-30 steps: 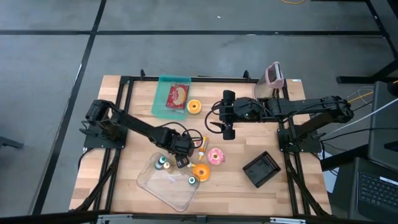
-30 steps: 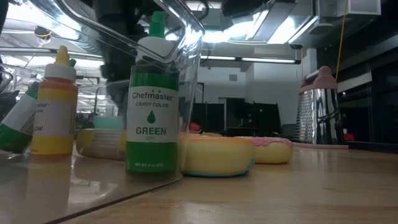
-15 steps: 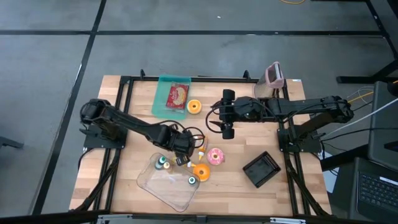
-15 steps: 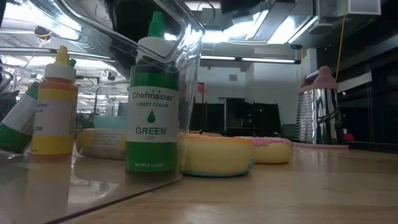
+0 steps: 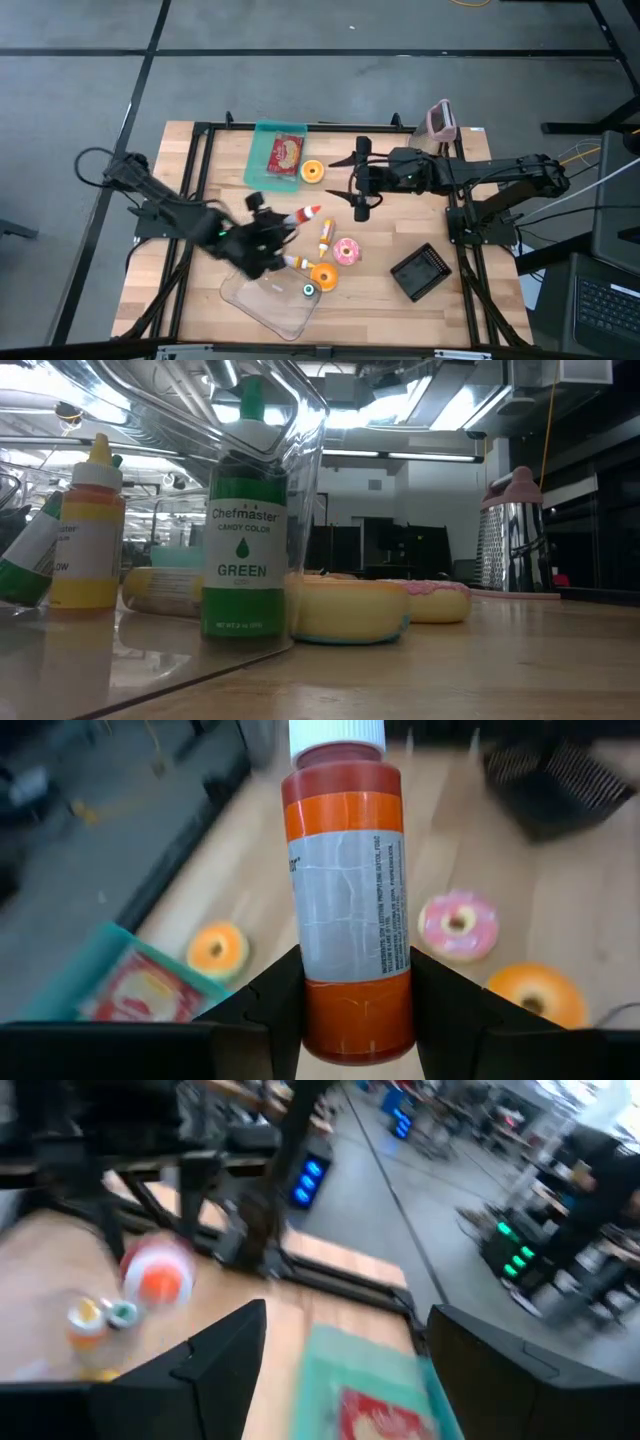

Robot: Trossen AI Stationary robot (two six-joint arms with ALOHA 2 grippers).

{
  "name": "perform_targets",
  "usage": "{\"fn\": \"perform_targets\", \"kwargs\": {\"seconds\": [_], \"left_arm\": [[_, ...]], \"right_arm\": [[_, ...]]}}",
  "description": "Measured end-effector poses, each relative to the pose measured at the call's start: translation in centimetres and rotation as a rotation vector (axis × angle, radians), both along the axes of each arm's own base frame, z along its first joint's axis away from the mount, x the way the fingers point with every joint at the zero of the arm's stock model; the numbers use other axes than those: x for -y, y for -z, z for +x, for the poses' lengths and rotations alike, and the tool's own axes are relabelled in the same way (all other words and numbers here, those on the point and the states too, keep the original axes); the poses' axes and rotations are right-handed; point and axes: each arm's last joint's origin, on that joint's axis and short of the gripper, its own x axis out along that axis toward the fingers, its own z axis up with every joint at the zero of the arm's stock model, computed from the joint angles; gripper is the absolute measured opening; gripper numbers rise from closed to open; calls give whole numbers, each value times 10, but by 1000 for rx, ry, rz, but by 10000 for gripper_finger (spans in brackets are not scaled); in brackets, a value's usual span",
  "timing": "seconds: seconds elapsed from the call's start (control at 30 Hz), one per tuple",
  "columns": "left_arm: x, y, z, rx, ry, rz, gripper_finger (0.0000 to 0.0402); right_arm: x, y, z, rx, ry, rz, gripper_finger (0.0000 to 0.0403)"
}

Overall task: Pick & Place Food Item
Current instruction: Put the orange food coloring bottle into the transparent bin

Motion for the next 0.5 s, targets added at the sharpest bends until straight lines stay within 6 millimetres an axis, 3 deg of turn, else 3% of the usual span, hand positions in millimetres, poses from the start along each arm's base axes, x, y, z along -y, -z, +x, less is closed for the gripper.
{"fn": "perform_targets", "kwargs": {"seconds": [0.2, 0.5], "left_arm": [[21, -16, -35, 139, -2, 101, 141], [18, -15, -30, 124, -14, 165, 141]], "right_arm": [[-6, -5, 4, 70, -149, 115, 272], [-21, 7, 26, 122, -211, 166, 272]]}}
